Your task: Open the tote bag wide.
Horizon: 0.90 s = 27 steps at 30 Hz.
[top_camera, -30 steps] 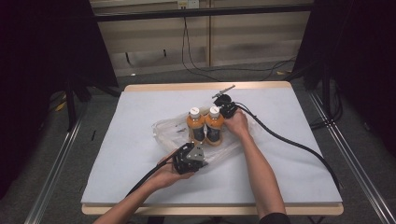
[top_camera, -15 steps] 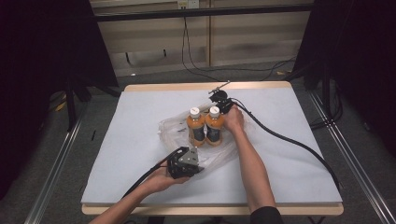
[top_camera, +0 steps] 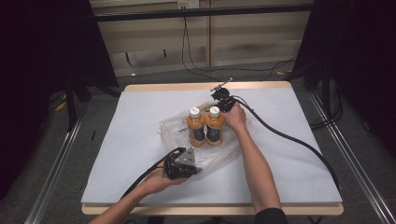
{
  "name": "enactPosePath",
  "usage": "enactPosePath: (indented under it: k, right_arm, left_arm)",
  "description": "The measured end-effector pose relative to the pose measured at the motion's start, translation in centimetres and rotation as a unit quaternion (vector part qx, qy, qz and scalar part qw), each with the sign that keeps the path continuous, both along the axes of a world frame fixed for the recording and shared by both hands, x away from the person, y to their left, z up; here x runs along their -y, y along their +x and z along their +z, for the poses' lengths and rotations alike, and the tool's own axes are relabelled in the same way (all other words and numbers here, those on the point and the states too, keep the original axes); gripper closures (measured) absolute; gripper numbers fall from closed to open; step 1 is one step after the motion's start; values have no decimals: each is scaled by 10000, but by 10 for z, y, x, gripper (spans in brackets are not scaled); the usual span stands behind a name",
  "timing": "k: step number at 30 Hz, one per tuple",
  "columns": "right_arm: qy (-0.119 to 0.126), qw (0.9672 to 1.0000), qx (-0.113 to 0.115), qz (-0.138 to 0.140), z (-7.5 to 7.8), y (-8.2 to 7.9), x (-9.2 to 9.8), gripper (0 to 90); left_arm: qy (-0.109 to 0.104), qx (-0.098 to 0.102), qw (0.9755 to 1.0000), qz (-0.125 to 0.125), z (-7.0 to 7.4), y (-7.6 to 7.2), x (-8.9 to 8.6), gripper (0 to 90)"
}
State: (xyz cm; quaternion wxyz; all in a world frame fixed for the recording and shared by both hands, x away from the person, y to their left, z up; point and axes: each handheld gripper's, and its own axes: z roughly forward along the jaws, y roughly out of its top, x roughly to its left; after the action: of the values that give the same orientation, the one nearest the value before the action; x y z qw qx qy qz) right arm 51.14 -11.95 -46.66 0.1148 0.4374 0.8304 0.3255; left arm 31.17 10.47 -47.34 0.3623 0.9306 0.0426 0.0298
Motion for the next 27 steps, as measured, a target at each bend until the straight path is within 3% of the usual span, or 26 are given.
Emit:
enactPosePath:
  k: [4, 7, 11, 18, 19, 22, 23, 26, 27]
  right_arm:
    - [226, 9995, 64, 190, 15, -11, 1, 900]
    - [207, 9995, 109, 221, 21, -19, 6, 900]
    - [362, 9989, 233, 208, 30, -31, 17, 900]
    - [639, 9962, 490, 320, 45, -46, 32, 900]
    - [626, 9957, 590, 340, 49, -54, 38, 900]
    - [585, 9953, 688, 355, 52, -64, 44, 900]
    - [562, 9946, 791, 369, 53, -71, 48, 900]
    - [609, 9932, 890, 432, 55, -79, 53, 900]
    - [601, 9922, 988, 460, 57, -88, 58, 900]
  left_arm:
    - [-324, -87, 9992, 204, 6, 5, -5, 900]
    - [-565, -135, 9977, 342, 11, 9, -10, 900]
    - [-817, -189, 9950, 541, 15, 15, -16, 900]
    - [-972, -165, 9928, 675, 19, 22, -24, 900]
    - [-1089, -200, 9909, 771, 19, 22, -25, 900]
    - [-1104, -205, 9903, 821, 20, 24, -28, 900]
    - [-1155, -198, 9888, 926, 20, 26, -31, 900]
    - [-1190, -162, 9875, 1023, 20, 27, -34, 900]
    - [-1269, -160, 9857, 1100, 22, 27, -38, 900]
